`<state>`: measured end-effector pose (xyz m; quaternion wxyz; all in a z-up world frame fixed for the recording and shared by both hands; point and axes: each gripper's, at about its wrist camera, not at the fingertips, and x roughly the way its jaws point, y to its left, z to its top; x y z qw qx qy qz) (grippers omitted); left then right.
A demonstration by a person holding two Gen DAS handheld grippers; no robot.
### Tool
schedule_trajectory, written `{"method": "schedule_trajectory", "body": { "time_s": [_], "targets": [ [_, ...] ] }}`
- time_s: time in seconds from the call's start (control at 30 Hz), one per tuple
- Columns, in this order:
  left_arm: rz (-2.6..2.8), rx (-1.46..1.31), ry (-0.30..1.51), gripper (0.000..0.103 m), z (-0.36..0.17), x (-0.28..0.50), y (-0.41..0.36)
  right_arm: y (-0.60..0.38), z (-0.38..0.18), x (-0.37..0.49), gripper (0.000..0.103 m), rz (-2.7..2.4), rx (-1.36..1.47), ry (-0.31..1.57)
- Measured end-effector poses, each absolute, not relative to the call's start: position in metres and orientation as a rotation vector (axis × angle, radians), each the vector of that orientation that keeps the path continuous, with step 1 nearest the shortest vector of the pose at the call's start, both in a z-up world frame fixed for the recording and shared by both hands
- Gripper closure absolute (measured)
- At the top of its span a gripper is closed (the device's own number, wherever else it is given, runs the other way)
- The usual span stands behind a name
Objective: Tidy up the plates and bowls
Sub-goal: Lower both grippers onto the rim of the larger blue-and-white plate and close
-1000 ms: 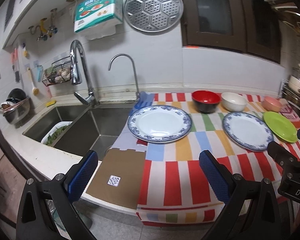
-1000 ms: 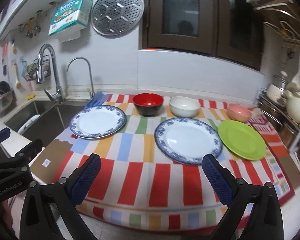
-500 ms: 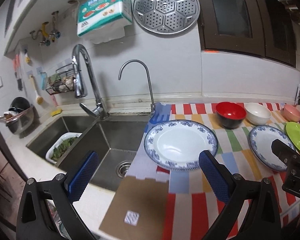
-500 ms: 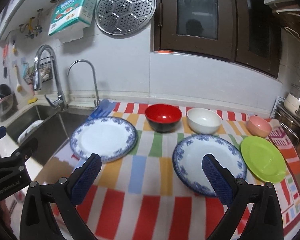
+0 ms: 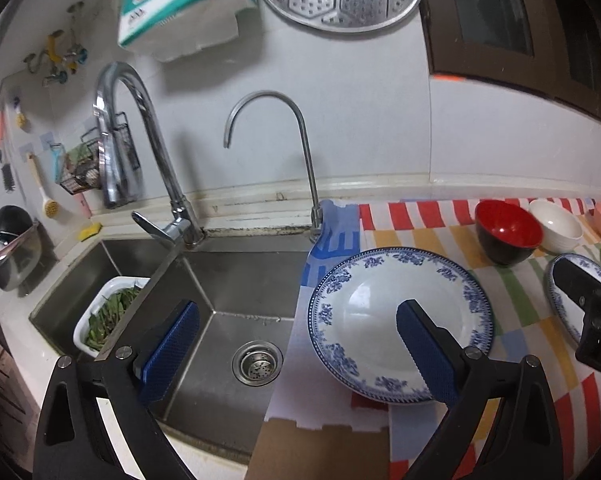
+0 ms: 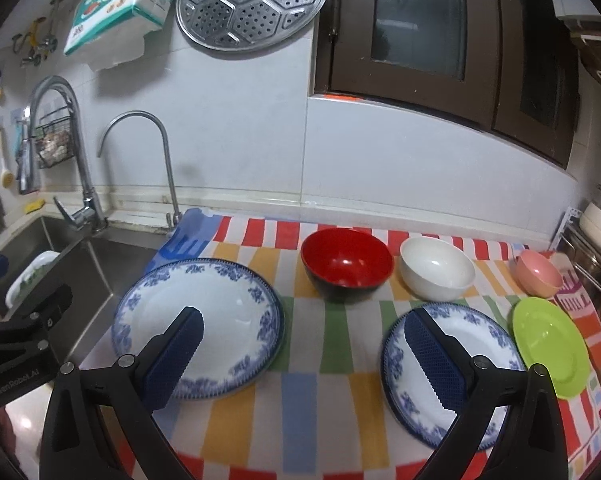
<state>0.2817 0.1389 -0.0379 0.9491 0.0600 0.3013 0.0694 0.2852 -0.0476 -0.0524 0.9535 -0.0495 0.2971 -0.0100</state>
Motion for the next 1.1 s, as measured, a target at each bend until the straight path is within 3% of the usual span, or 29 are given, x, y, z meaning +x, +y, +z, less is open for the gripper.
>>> {"method": "schedule_trajectory", "body": {
  "time_s": [0.77,1.1],
  "targets": [
    [0.064,0.086,0.87,0.025,-0.129,0.384,0.157,-0.038,-0.154,0.388,0.019,-0.043,-0.021,0.872],
    [0.054,0.058,0.918,0.043,-0.142,0.395,0.162,-0.039,-0.172,0.401,0.031,-0.034,0.014,0.934]
  ]
}}
